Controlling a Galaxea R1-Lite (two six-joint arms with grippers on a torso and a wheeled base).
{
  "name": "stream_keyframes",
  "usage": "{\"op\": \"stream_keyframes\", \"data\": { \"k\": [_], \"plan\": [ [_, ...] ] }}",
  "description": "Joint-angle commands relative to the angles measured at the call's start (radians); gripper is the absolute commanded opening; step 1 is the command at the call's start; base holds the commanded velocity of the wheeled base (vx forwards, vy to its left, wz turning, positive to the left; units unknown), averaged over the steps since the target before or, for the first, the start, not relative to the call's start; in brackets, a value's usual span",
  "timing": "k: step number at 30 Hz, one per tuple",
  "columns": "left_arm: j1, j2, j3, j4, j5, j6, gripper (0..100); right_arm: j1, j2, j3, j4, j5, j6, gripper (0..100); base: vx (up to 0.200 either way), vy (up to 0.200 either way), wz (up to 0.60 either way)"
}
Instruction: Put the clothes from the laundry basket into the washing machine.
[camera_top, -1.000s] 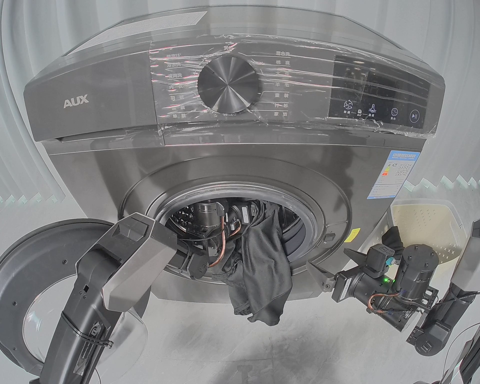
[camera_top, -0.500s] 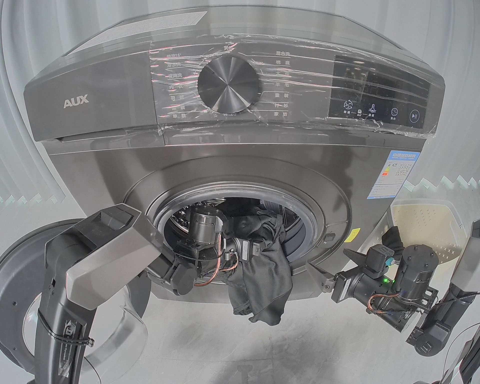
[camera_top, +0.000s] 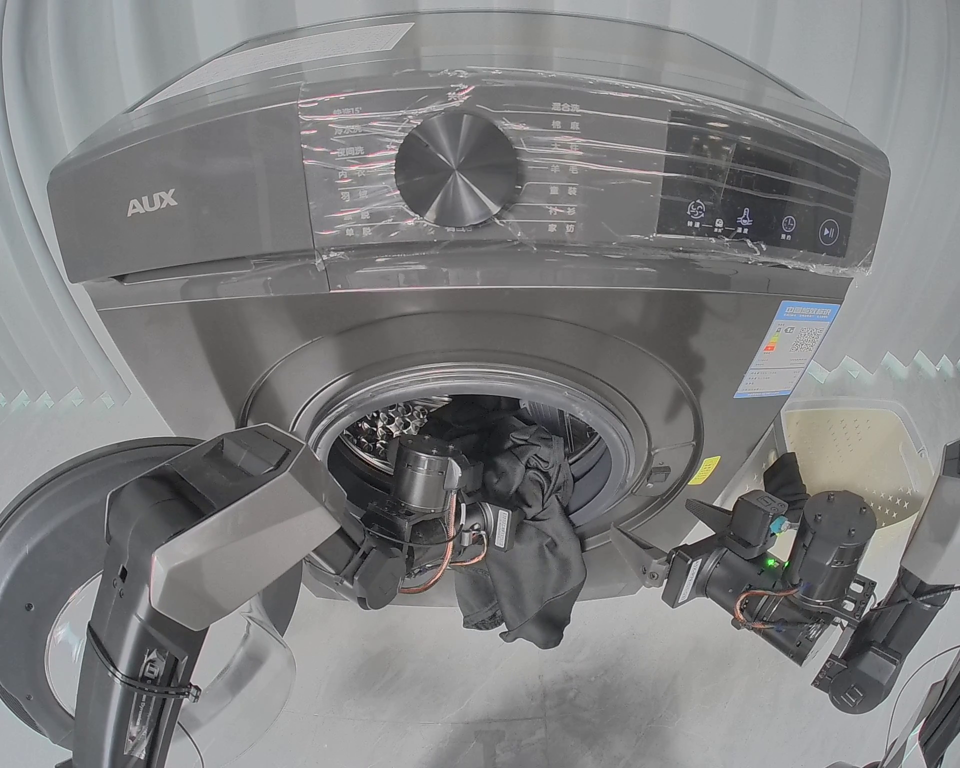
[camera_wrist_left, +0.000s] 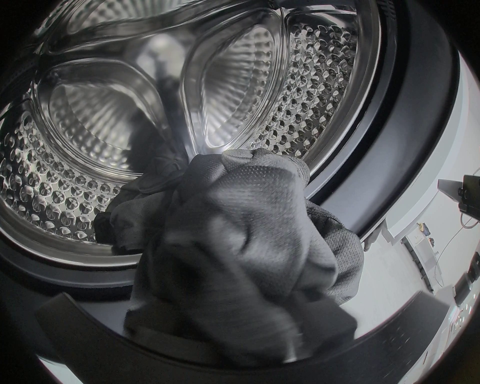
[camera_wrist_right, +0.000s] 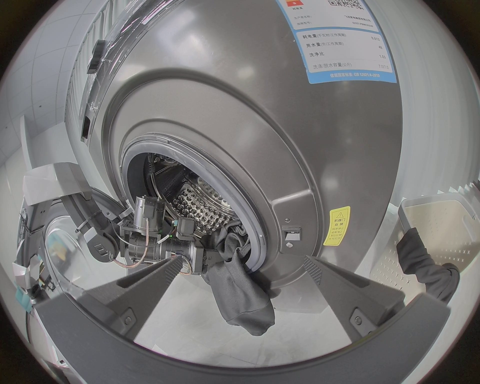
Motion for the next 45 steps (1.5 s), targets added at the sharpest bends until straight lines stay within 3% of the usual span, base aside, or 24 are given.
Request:
{"op": "stream_keyframes", "data": {
  "k": [1, 4, 6, 9, 17, 18, 28, 32, 38, 45],
  "plan": [
    [0.001, 0.028, -0.018, -0.008, 0.008, -0.002, 0, 0.003, 0.003, 0.000, -0.001, 0.000, 0.000, 100, 0.000, 0.000, 0.00],
    [0.009, 0.048, -0.090, -0.019, 0.027, -0.019, 0, 0.004, 0.004, 0.000, -0.001, 0.000, 0.001, 100, 0.000, 0.000, 0.00],
    [0.018, 0.072, -0.161, -0.045, 0.073, -0.034, 0, 0.009, 0.004, 0.000, -0.001, 0.000, 0.001, 100, 0.000, 0.000, 0.00],
    [0.047, 0.094, -0.260, -0.050, 0.131, -0.036, 0, 0.009, 0.006, 0.000, -0.001, 0.000, 0.001, 100, 0.000, 0.000, 0.00],
    [0.088, 0.106, -0.349, -0.044, 0.177, -0.037, 0, 0.010, 0.019, -0.002, -0.001, 0.000, 0.003, 100, 0.000, 0.000, 0.00],
    [0.090, 0.104, -0.342, -0.045, 0.177, -0.037, 100, 0.010, 0.019, -0.003, -0.001, 0.000, 0.003, 100, 0.000, 0.000, 0.00],
    [0.050, 0.063, -0.254, -0.058, 0.165, -0.044, 100, 0.009, 0.019, -0.002, -0.002, 0.000, 0.003, 100, 0.000, 0.000, 0.00],
    [0.002, -0.006, -0.122, -0.059, 0.130, -0.042, 100, 0.010, 0.019, -0.002, -0.002, 0.000, 0.003, 100, 0.000, 0.000, 0.00],
    [-0.008, -0.028, -0.004, -0.045, 0.079, -0.028, 100, 0.009, 0.016, -0.002, -0.002, 0.000, 0.003, 100, 0.000, 0.000, 0.00],
    [-0.007, 0.014, 0.004, -0.048, 0.065, -0.027, 100, 0.009, 0.016, -0.003, -0.001, 0.000, 0.001, 100, 0.000, 0.000, 0.00]
  ]
}}
